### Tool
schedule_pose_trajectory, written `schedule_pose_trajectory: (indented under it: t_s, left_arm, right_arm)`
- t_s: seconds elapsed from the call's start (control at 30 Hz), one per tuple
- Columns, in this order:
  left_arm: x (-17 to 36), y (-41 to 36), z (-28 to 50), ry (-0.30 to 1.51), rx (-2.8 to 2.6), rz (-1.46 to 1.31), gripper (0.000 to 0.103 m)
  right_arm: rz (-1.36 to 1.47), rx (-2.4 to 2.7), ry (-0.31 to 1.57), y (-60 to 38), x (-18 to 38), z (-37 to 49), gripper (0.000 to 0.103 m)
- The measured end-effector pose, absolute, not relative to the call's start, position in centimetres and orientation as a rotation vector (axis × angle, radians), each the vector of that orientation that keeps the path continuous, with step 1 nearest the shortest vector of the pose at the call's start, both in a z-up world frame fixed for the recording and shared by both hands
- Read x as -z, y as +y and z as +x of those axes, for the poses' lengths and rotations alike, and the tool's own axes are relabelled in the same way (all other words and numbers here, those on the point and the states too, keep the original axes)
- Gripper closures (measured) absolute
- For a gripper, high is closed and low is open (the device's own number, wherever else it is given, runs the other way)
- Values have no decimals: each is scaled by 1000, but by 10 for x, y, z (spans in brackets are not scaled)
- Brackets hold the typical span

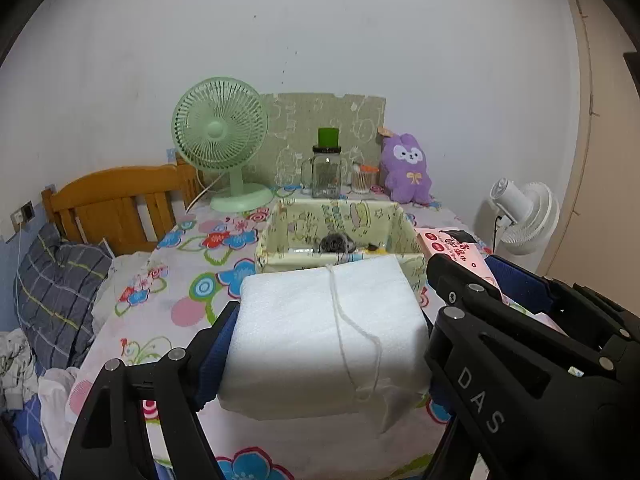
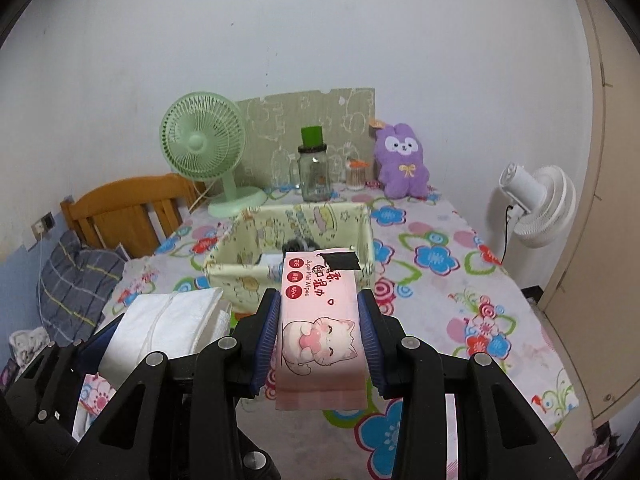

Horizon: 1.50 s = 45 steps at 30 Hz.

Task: Organize soft objects
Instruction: 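Lift and carry the cloth and wipes pack over the fabric box with both tools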

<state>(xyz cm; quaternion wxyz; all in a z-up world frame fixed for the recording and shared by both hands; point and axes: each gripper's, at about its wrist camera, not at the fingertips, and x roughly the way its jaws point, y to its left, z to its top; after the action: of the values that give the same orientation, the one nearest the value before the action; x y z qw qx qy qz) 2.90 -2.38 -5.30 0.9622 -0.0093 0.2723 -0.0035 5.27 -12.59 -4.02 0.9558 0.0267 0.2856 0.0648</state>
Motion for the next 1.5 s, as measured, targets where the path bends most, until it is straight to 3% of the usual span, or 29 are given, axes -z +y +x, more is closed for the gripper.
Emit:
schedule_pose_trajectory:
  t_s: [0.7, 1.5]
  left_arm:
    - [10, -25, 50, 478, 24, 4, 21]
    - [16, -26, 115, 508, 37, 6, 21]
  right_arm:
    - [65, -129, 510, -129, -2, 73, 61]
    - [73, -117, 535, -127, 5, 142, 61]
